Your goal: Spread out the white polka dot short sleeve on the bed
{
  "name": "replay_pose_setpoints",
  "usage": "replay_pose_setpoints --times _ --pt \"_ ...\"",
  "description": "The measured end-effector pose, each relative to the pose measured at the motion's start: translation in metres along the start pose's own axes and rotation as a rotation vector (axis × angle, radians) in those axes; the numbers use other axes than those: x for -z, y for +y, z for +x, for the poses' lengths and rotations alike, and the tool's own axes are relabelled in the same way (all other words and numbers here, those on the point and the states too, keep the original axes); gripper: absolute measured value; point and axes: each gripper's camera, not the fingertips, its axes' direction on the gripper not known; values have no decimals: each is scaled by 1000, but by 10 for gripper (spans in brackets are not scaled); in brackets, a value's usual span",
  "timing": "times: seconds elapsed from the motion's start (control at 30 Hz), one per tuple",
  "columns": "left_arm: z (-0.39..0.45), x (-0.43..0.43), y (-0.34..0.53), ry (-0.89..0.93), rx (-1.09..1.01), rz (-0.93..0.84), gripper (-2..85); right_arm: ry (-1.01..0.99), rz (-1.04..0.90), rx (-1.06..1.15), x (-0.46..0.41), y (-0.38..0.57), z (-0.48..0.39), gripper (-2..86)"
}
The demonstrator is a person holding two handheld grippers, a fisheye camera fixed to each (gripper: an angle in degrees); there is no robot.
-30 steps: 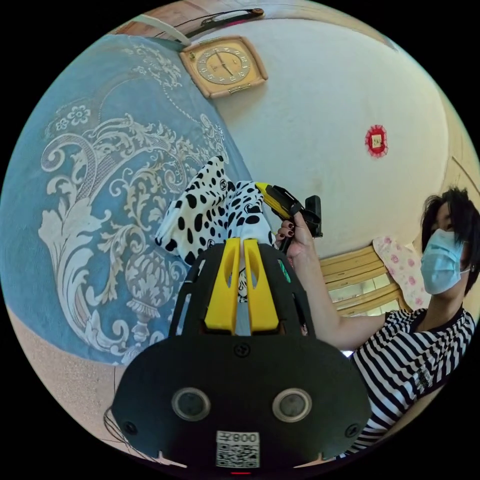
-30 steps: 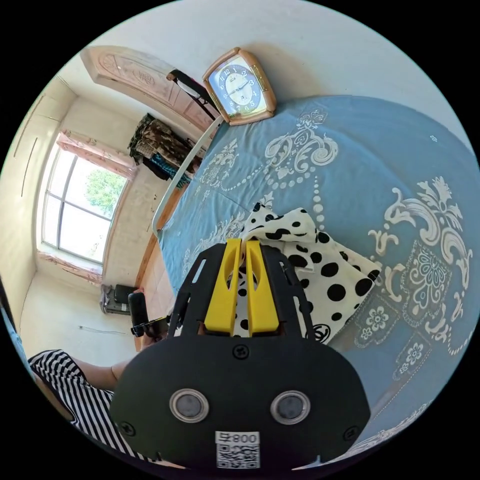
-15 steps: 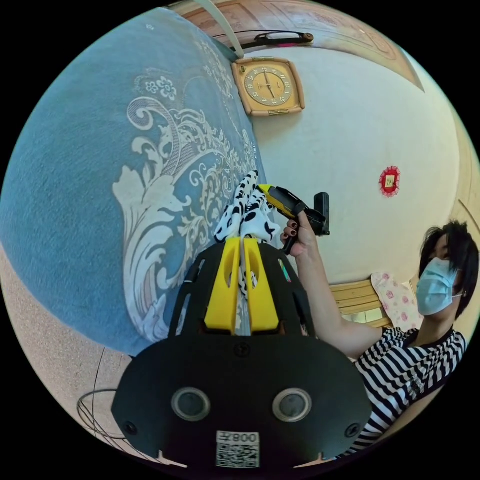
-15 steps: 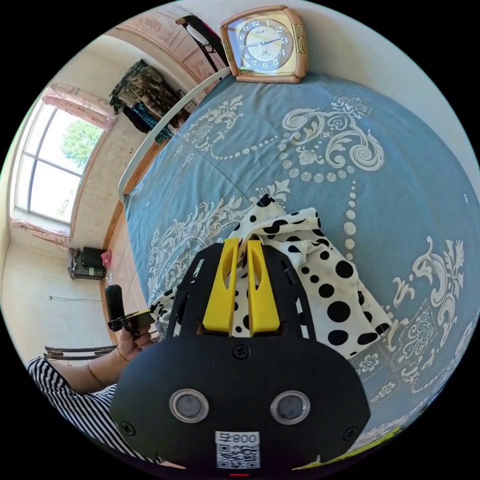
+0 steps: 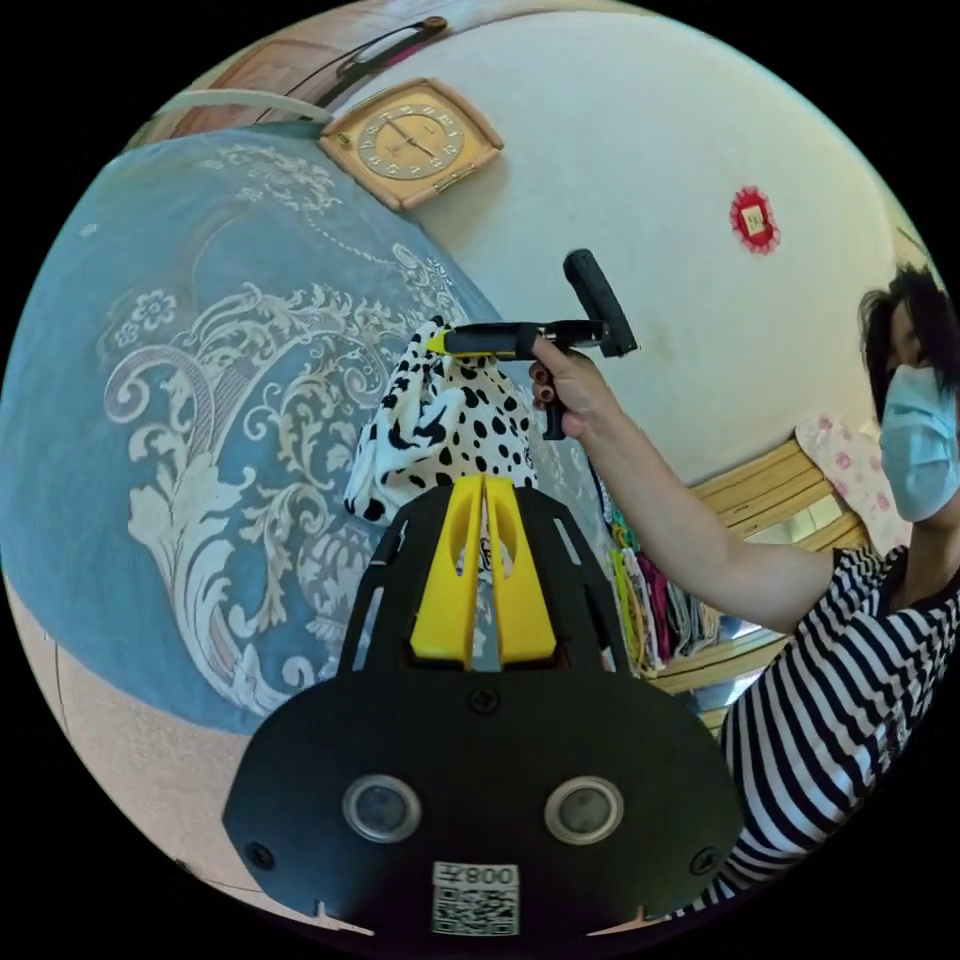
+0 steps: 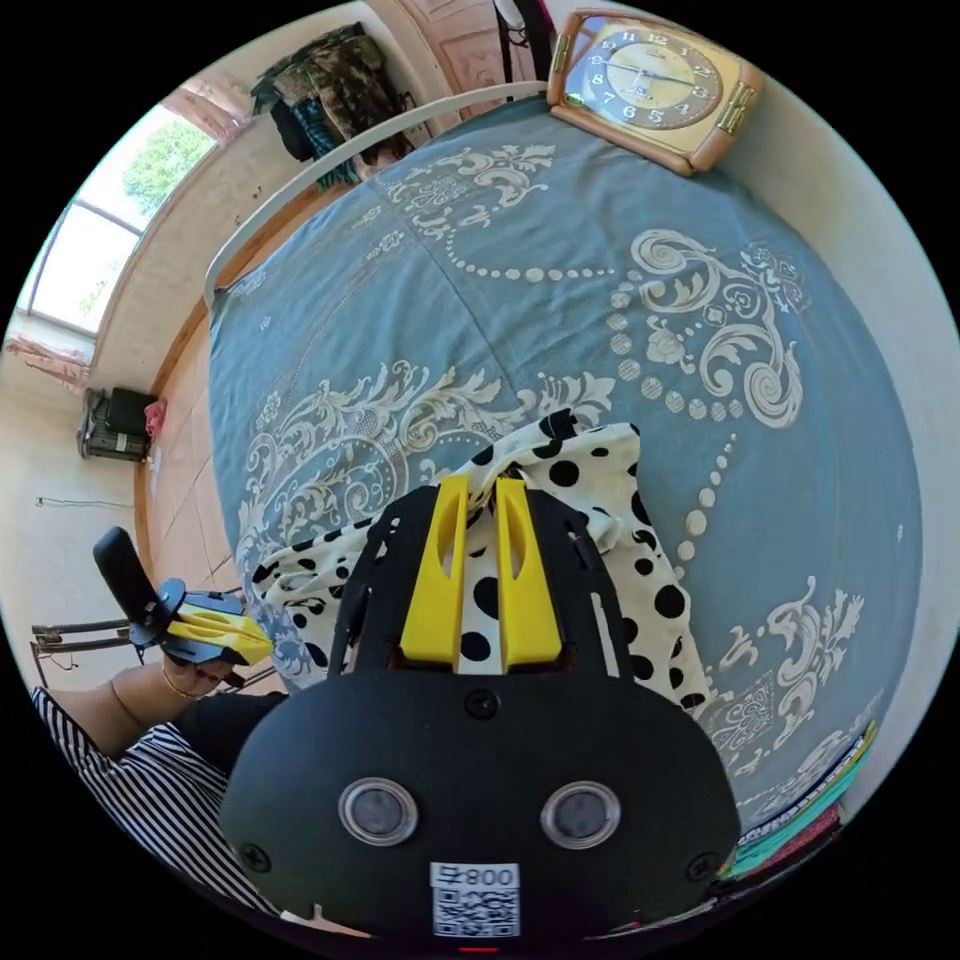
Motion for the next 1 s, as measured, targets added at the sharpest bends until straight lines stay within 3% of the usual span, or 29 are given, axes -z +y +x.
replay_pose_setpoints --times 0.17,0.4,0.63,0.8,0.9,1.0 --pt "13 -11 -14 -264 -22 -49 2 -22 21 30 -2 2 7 63" --pt "10 7 0 -220 67 -2 2 -164 269 -16 31 56 48 57" --pt "33 4 8 -242 18 -26 2 -188 138 -14 -23 54 51 81" --pt "58 1 9 -232 -89 -10 1 -131 271 -49 -13 75 57 30" --pt "59 -11 11 -302 -83 -44 1 -94 207 -112 -37 72 76 10" --pt "50 -20 20 -322 -12 -79 2 -208 162 -143 -60 71 94 5"
